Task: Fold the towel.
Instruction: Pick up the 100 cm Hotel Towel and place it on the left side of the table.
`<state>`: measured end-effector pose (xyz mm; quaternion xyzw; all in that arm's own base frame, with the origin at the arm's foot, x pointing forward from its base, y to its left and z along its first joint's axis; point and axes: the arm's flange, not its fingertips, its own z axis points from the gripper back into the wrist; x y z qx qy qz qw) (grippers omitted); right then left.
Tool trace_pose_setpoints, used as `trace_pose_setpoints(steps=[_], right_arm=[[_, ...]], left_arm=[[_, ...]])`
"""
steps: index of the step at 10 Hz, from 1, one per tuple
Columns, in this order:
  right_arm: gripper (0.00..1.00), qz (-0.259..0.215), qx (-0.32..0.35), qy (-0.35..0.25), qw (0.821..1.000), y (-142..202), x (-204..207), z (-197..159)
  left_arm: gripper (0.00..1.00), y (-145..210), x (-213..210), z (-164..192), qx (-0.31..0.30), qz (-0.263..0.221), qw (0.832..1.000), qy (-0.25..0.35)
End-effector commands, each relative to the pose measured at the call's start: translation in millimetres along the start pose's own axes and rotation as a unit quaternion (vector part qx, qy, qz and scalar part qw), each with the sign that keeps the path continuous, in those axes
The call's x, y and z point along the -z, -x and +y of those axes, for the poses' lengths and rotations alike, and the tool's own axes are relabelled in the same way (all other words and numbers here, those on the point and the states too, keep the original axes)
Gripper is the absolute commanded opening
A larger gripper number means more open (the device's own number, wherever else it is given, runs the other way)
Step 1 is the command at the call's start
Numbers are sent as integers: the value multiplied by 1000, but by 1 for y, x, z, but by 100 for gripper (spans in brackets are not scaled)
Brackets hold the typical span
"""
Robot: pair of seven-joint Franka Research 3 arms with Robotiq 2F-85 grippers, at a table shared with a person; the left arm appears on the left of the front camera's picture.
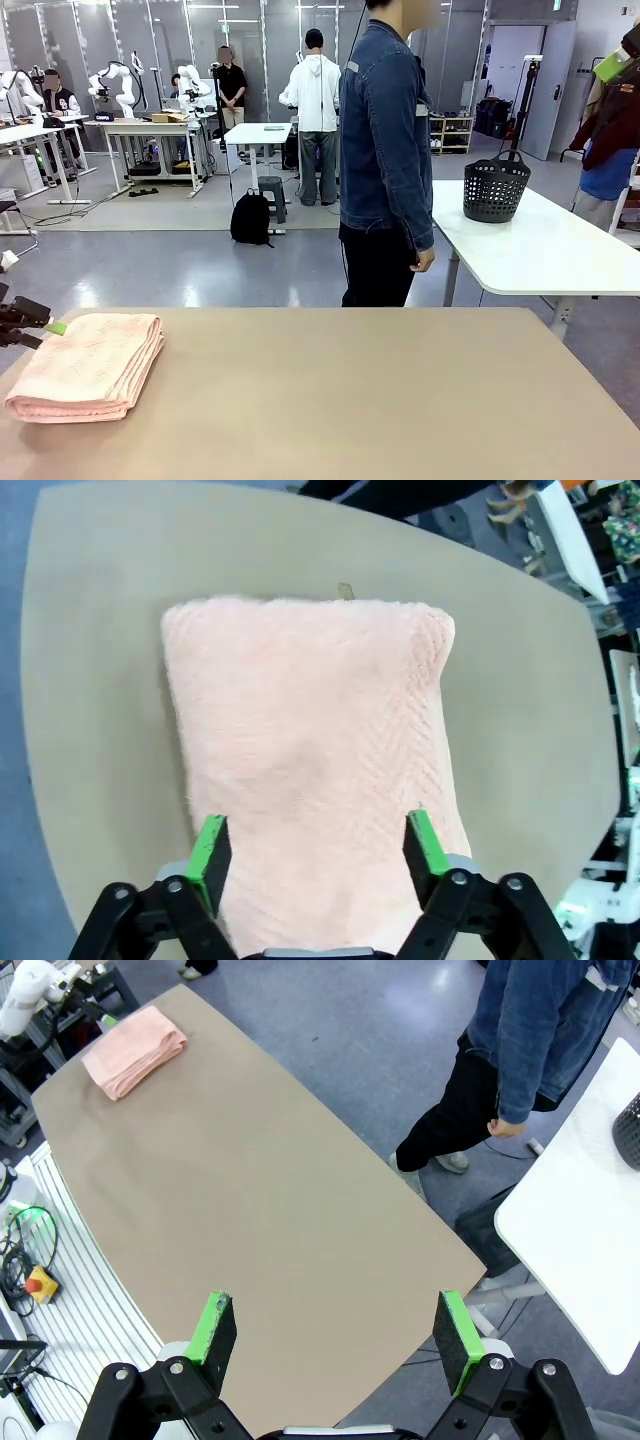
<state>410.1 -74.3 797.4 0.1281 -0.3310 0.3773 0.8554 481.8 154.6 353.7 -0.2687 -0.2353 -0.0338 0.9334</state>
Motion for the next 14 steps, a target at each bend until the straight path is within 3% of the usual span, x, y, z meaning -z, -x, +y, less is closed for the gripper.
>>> trace_pose_setpoints(steps=[1, 5, 6, 14], right_arm=[[100, 5, -1, -2, 1000, 0, 0, 1], [100, 5, -1, -2, 1000, 0, 0, 1], [100, 5, -1, -2, 1000, 0, 0, 1], [100, 5, -1, -2, 1000, 0, 0, 1]], left_arm=[[100, 16, -19, -21, 44, -13, 999, -20], [100, 37, -22, -52, 70, -5, 997, -14], [100, 20, -30, -39, 51, -15, 999, -6], [100, 20, -30, -39, 51, -15, 999, -6]])
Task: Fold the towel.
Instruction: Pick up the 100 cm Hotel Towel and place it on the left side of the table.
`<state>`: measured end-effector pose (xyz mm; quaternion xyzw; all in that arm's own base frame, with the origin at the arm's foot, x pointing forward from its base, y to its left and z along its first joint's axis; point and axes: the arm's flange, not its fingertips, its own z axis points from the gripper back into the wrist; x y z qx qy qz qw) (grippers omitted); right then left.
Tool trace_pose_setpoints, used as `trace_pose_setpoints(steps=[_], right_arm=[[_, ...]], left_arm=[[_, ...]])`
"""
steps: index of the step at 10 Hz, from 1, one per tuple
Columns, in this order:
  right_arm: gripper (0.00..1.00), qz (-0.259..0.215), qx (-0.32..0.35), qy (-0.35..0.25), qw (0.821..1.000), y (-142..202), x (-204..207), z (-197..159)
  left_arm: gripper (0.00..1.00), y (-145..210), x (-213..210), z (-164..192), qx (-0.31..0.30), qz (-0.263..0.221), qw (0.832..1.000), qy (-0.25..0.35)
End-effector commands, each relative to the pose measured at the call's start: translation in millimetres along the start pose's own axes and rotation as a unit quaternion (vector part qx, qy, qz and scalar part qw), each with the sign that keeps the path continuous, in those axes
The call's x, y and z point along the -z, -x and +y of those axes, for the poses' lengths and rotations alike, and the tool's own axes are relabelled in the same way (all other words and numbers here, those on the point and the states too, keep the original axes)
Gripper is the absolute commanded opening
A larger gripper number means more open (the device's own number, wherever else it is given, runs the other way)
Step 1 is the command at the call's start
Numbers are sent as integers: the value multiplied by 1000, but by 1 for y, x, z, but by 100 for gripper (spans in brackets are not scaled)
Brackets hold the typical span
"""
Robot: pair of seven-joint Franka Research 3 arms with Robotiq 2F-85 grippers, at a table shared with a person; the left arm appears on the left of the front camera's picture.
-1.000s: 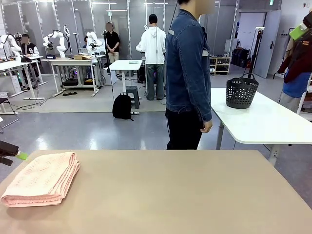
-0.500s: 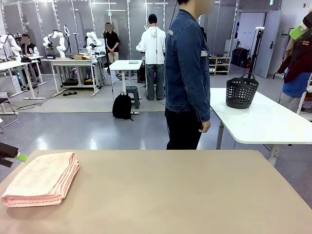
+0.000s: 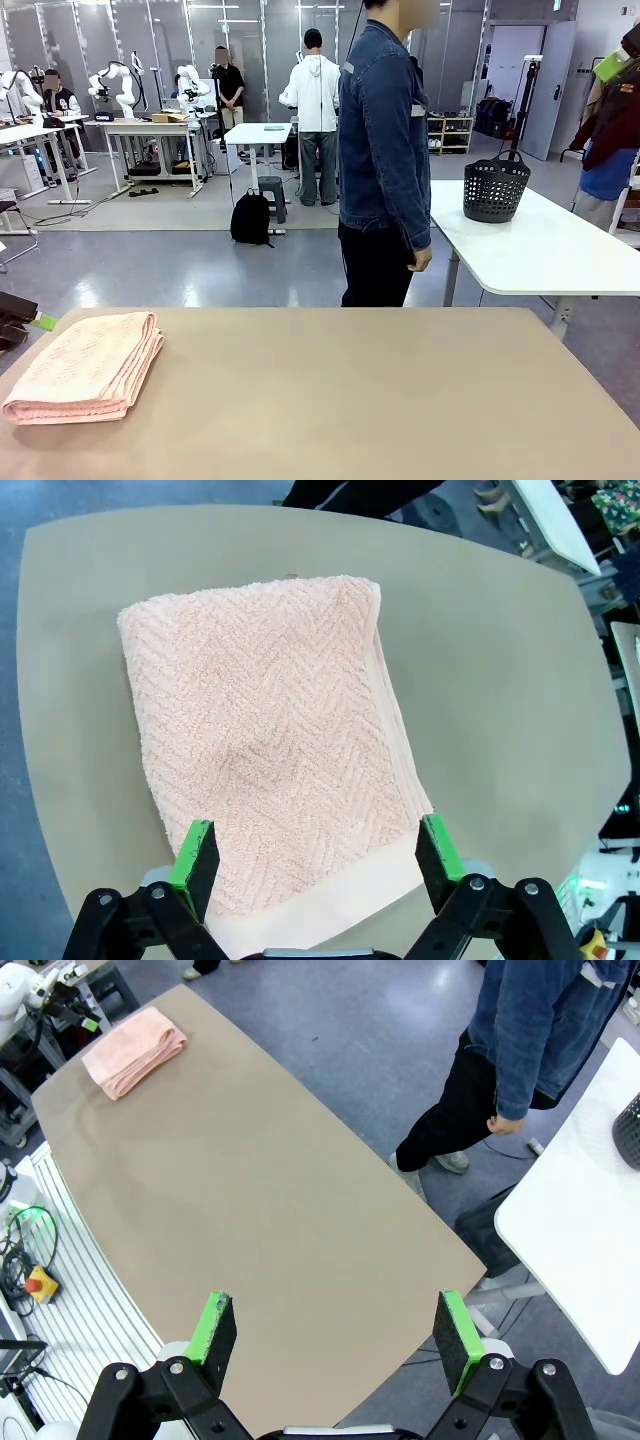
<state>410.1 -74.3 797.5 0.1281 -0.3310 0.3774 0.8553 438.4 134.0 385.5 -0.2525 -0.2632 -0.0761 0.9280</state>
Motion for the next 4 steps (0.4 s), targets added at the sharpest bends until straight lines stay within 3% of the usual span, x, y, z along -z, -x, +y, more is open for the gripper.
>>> trace_pose_setpoints(steps=[1, 4], right_arm=[[100, 5, -1, -2, 1000, 0, 0, 1], [100, 5, -1, -2, 1000, 0, 0, 1]], left_arm=[[100, -5, 1, 3, 0, 0, 1000, -2], [100, -5, 1, 3, 0, 0, 1000, -2]])
